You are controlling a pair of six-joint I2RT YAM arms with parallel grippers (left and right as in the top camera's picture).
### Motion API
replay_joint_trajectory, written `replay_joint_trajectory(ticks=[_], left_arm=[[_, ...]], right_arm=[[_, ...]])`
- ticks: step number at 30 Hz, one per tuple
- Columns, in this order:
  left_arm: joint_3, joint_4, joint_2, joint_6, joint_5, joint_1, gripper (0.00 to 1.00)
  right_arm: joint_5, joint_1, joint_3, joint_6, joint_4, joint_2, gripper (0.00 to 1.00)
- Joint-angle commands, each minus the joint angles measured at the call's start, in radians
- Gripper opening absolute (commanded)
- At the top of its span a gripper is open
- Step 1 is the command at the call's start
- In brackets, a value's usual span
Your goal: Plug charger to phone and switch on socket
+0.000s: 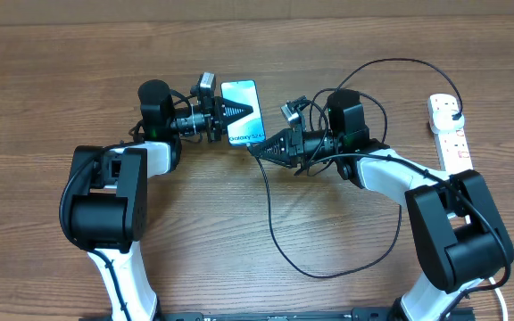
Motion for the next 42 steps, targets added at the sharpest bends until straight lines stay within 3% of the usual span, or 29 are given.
replay_joint_trajectory(ticks=[1,13,28,42], left_arm=[[0.021,0.011,0.000,0.000,0.011,-0.029,0.05],[0.021,0.012,0.000,-0.010,0.016,-0.047,0.04],[0.021,0.019,0.000,-0.006,0.032,0.021,0.04],[0.021,0.019,0.000,-0.006,0.009,0.004,0.04]], right_arm=[[0.066,0.013,0.001,0.004,0.008,0.005,0.04],[0.129,0.024,0.001,0.004,0.008,0.005,0.04],[0.048,-0.005,0.001,0.003,0.008,0.005,0.04],[0.051,0.008,0.001,0.012,0.035,0.005,0.04]])
